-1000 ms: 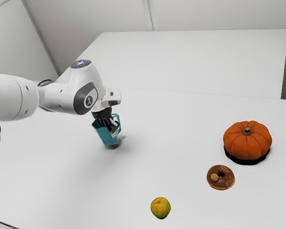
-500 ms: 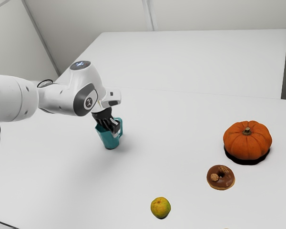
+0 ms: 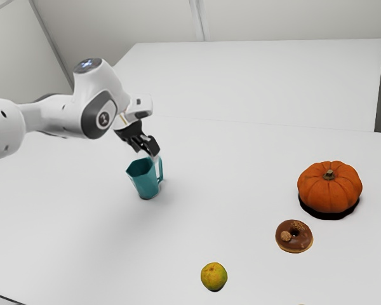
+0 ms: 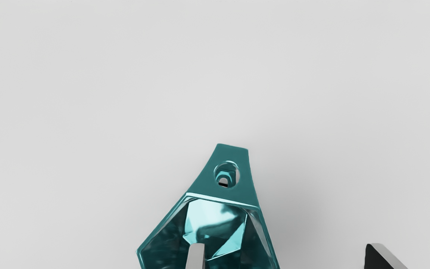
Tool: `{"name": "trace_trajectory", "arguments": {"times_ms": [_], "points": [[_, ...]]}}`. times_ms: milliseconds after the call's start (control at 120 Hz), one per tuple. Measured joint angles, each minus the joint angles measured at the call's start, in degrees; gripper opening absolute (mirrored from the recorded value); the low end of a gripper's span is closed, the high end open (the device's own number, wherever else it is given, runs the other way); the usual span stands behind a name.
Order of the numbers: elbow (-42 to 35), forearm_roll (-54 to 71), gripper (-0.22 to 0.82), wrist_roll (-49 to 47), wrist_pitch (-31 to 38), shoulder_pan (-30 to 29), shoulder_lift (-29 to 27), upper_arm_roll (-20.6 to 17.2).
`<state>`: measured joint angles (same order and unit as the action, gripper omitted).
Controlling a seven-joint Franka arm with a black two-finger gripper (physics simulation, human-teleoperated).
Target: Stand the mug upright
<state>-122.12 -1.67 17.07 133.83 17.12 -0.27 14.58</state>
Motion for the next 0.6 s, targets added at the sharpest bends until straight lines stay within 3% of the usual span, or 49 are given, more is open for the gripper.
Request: {"name": "trace_trajectory", "arguments": {"times_ms": [133, 350, 600], "points": [[10.85, -1.33, 0.53, -0.24, -6.91, 0.02, 1.65, -0.15], [40.28, -2.25, 0.58, -0.83, -29.29, -3.03, 14.21, -1.08], [44.82, -2.59, 0.6, -1.38, -42.03, -4.47, 16.15, -1.75]]}}
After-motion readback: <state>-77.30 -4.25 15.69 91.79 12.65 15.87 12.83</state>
